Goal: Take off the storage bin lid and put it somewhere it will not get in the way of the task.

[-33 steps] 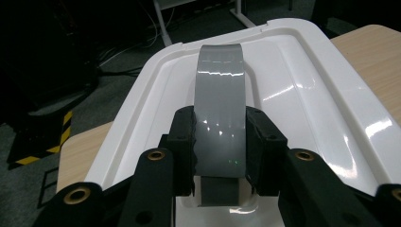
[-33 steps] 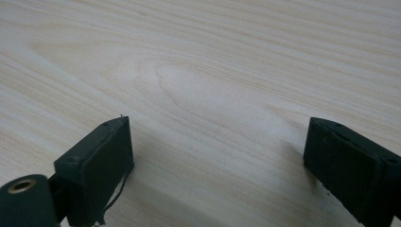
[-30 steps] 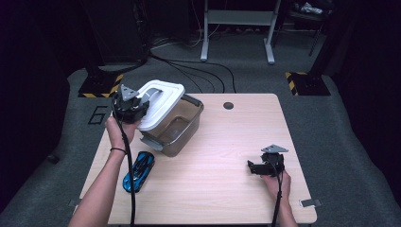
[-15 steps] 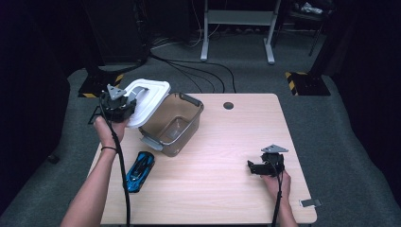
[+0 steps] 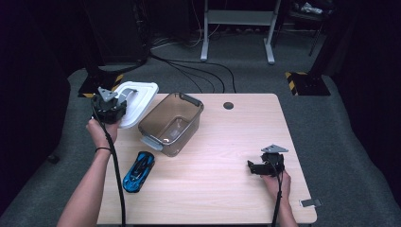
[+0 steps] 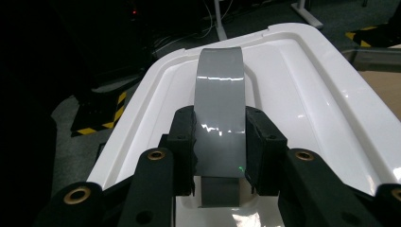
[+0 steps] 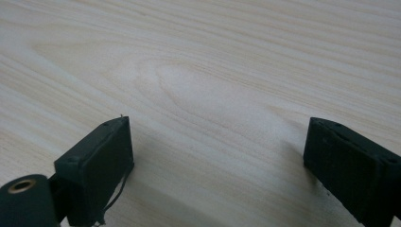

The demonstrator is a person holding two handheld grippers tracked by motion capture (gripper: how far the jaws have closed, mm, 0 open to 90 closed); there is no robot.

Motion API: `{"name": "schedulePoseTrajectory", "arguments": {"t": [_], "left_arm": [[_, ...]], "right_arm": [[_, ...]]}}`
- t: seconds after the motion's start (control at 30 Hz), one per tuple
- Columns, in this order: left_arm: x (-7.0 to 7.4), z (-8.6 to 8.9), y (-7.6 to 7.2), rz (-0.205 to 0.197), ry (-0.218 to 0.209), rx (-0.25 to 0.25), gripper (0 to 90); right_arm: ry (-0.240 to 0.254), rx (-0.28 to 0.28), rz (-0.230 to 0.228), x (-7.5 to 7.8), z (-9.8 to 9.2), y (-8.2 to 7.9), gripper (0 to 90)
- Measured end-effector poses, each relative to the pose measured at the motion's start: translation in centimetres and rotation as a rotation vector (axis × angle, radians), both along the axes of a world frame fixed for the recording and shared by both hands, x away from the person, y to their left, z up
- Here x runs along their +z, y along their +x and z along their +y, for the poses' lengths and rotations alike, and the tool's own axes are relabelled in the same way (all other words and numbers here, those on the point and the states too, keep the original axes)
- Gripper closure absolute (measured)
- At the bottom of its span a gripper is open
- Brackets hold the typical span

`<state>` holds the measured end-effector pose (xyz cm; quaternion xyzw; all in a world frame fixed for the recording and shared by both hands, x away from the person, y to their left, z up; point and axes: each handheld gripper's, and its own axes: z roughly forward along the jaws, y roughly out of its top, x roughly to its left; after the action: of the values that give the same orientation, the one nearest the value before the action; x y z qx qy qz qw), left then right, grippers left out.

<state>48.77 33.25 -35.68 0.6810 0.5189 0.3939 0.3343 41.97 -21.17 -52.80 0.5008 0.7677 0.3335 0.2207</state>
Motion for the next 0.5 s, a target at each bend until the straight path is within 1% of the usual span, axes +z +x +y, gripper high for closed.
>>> {"name": "schedulePoseTrajectory", "arguments": {"t": [0.03,0.07,0.1,0.23,0.3,0.33,0.37,0.5], "left_arm": [[-0.3,0.1,0.1,-0.007,-0.008,0.010,67.4],[-0.4,0.3,0.1,0.009,-0.001,0.015,67.4],[-0.6,0.4,0.3,0.000,-0.001,0.024,67.4],[-1.3,1.0,0.5,0.018,0.013,0.046,67.4],[-1.7,1.2,0.6,0.017,0.015,0.059,67.4],[-1.9,1.4,0.7,0.029,0.020,0.065,67.4],[-2.2,1.5,0.8,0.019,0.022,0.072,67.4],[-3.1,2.1,1.0,0.038,0.021,0.096,67.4]], "right_arm": [[0.000,0.000,0.000,0.0,0.0,0.0,8.3],[-0.001,-0.001,0.000,0.0,0.0,0.0,8.3],[0.000,0.000,0.000,0.0,0.0,0.0,8.3],[0.000,0.000,0.000,0.0,0.0,0.0,8.3],[-0.001,-0.001,0.000,0.0,0.0,0.0,8.3],[-0.001,-0.002,-0.001,0.0,0.0,0.0,8.3],[-0.001,-0.001,0.000,0.0,0.0,0.0,8.3],[0.000,0.000,0.000,0.0,0.0,0.0,8.3]]}}
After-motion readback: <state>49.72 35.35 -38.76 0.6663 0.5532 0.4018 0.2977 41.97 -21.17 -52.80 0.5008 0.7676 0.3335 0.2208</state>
